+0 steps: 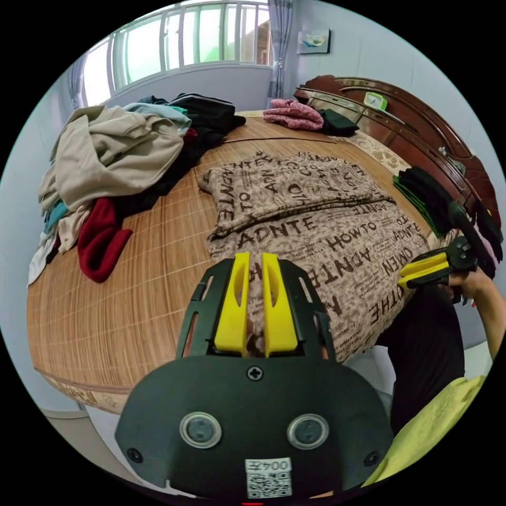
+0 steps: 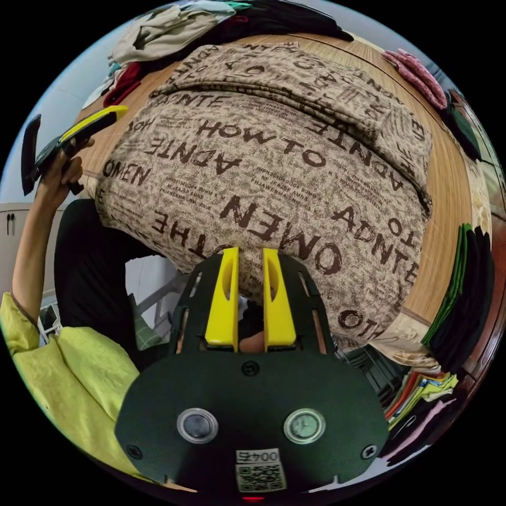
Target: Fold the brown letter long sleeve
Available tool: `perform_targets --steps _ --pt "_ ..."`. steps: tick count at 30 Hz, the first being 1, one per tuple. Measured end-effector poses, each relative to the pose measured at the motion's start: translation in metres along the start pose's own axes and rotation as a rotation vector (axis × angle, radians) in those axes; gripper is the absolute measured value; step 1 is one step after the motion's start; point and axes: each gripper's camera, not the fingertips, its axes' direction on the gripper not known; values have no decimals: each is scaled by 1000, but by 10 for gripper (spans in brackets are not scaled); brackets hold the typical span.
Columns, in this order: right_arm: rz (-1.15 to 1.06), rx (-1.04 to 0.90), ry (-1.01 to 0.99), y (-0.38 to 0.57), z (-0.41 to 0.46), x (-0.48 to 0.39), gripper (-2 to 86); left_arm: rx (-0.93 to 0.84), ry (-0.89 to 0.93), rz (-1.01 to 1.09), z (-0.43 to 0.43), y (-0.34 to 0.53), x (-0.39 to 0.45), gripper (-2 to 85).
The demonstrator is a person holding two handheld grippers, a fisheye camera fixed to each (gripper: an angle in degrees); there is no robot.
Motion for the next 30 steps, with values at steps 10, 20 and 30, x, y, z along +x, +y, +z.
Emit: perform_targets --steps 10,20,30 --pt "-62 139 -333 -146 -81 12 63 85 131 -17 109 -39 -43 84" --pt "-262 131 -182 -425 -84 -62 107 98 255 -40 190 -36 -76 82" --pt "-275 61 -64 -500 -30 -70 28 96 329 -82 252 -39 -95 77"
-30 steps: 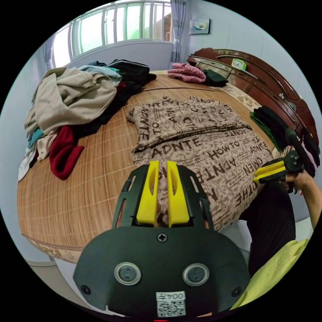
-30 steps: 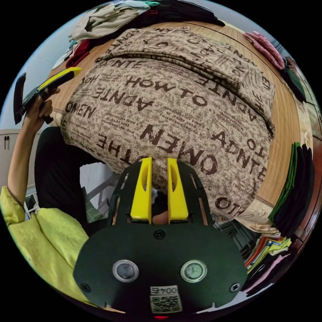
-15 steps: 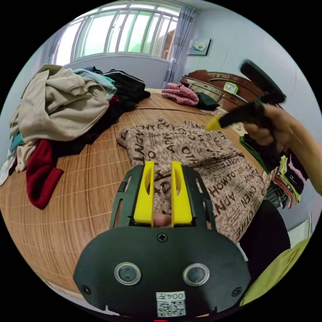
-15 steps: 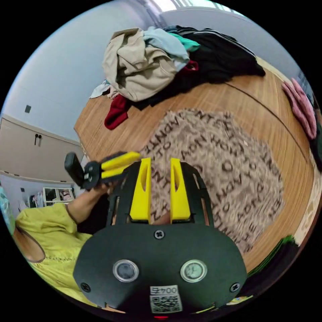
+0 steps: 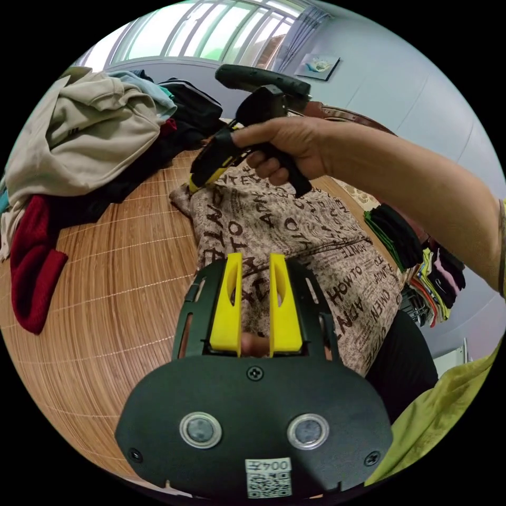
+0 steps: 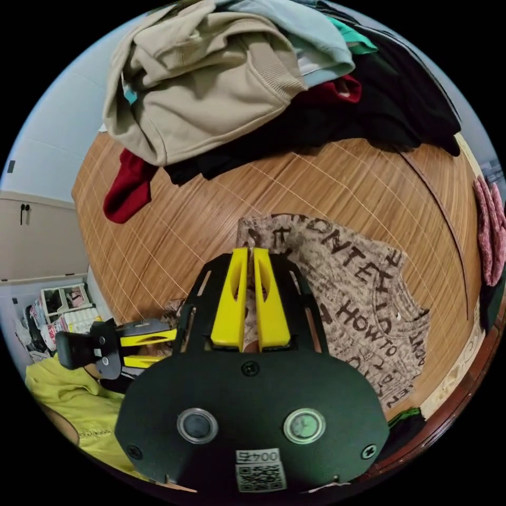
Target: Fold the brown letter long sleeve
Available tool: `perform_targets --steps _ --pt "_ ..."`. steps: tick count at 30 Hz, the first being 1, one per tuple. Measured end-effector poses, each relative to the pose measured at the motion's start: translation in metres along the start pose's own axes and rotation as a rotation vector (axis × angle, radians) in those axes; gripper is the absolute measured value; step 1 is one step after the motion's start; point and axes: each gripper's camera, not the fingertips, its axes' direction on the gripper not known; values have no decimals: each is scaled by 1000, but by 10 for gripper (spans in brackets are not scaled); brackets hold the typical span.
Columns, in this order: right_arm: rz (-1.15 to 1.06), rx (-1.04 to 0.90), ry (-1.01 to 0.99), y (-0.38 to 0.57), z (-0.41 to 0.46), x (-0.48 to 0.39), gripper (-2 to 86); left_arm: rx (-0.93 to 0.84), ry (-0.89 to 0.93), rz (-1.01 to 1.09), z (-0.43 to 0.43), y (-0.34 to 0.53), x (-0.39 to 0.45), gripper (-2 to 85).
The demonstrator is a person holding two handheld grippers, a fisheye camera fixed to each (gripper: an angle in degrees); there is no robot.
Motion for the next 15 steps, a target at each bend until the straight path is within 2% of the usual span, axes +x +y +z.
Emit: perform_targets --steps 4,10,15 --pt "127 198 -82 40 -10 29 31 -37 -59 -17 18 -5 1 66" --pt "229 153 -233 43 15 69 71 -138 -129 16 51 -18 16 49" --pt "152 145 -167 -1 -6 63 100 -145 -139 22 60 -27 22 45"
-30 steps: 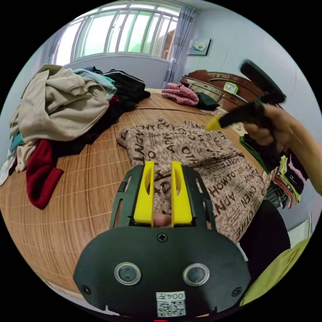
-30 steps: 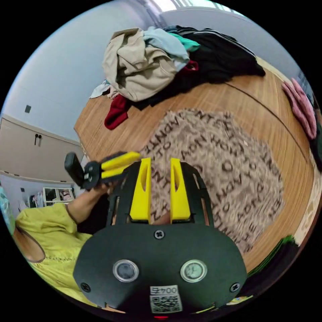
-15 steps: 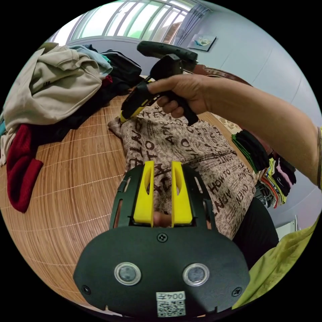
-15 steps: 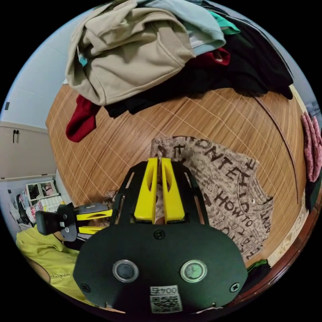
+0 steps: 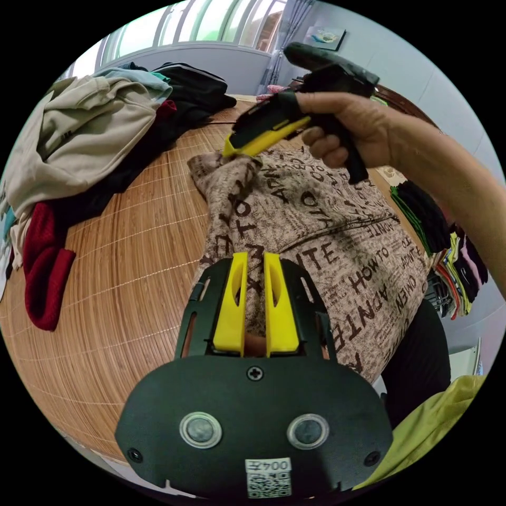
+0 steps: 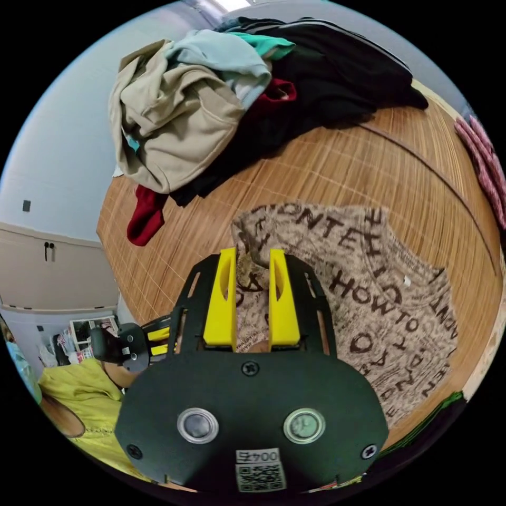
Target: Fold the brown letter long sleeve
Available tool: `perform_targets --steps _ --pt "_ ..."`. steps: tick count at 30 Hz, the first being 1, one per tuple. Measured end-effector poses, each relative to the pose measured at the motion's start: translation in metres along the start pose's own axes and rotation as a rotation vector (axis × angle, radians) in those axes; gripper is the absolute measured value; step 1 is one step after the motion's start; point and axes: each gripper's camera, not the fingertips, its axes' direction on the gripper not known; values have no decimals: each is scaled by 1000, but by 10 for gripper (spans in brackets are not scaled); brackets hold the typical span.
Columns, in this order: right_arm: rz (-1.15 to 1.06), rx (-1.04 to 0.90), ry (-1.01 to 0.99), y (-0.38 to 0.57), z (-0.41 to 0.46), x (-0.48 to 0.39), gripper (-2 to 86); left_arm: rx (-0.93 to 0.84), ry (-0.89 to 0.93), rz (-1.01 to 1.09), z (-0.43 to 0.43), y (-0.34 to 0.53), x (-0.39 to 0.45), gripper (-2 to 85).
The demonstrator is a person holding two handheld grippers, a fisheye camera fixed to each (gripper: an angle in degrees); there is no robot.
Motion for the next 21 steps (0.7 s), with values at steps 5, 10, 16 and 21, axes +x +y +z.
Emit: perform_targets --steps 5,10,16,21 --pt "-75 -93 -3 -59 9 -21 100 -1 -6 3 3 -9 6 41" --pt "-144 -289 92 -91 41 -39 78 -2 -22 11 3 -19 14 39" --pt "-197 -412 205 -103 74 -49 5 -1 -5 2 -1 -28 16 39" --pt "-33 -245 73 -114 77 -31 9 -2 -21 10 -7 -35 24 38"
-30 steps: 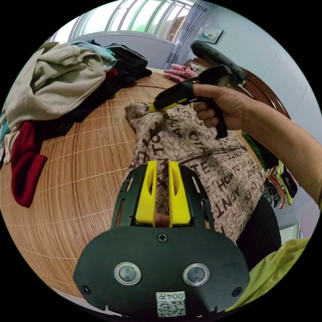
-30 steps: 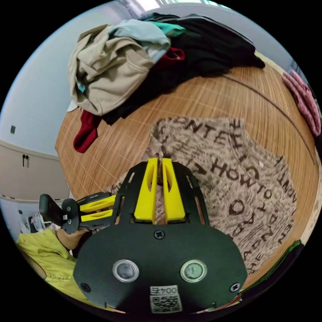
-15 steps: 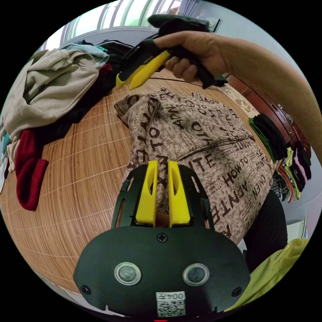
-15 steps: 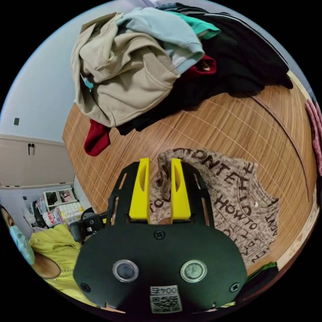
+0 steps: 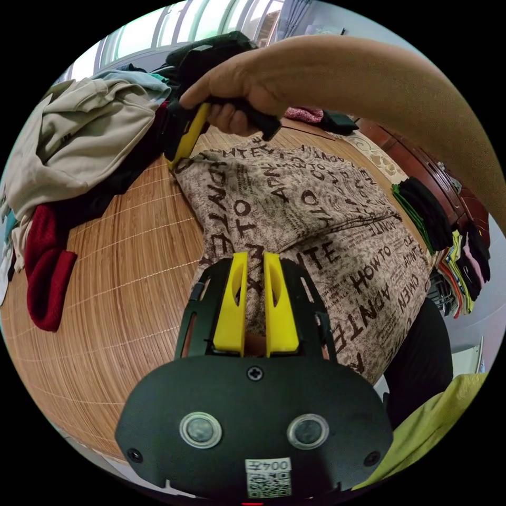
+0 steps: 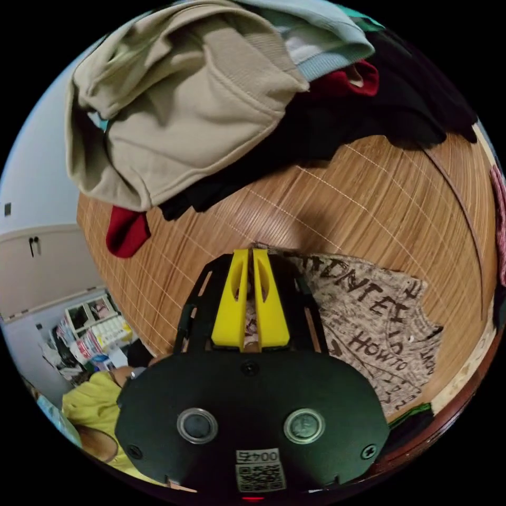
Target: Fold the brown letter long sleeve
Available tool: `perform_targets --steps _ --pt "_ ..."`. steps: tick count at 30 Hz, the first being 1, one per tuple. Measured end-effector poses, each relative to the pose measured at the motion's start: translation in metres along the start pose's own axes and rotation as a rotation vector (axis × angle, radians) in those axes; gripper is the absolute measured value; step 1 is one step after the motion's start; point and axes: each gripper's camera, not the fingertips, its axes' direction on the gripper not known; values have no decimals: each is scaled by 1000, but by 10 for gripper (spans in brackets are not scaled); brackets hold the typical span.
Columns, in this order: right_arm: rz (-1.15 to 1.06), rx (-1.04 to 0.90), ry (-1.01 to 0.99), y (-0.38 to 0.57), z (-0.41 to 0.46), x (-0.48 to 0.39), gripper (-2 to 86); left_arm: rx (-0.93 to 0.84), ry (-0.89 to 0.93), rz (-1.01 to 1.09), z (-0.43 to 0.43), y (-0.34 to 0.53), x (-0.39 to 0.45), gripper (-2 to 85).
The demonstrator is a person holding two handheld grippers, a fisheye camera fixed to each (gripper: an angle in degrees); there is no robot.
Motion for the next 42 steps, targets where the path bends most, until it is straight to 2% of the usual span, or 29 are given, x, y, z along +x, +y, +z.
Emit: perform_targets --steps 6,9,11,12,19,24,30,33,36,39,42 --pt "29 48 -176 10 8 8 53 0 -3 0 -11 -8 6 40" --pt "13 260 -196 38 -24 9 68 1 5 -5 -17 -12 6 40" --pt "26 422 -172 72 -44 10 42 1 6 -6 -22 -14 8 41" --pt "21 439 -162 81 -46 9 28 1 6 -6 -25 -16 9 41" --pt "-167 319 17 158 1 -45 -7 0 -7 -2 -47 -25 17 42" --pt "-149 174 98 139 45 -62 -7 0 -33 10 -64 -31 27 45" --pt "-85 136 -3 141 34 -61 1 -1 -59 22 -87 -38 37 44" --pt "-59 249 -60 178 9 -58 4 0 -47 17 -99 -42 38 44" --pt "0 319 -12 238 -6 -52 -1 1 -32 10 -112 -45 37 45" --pt "77 260 138 305 2 -50 -5 0 -31 10 -125 -49 40 45" --pt "177 113 227 371 22 -46 -6 -1 -41 14 -139 -53 45 46"
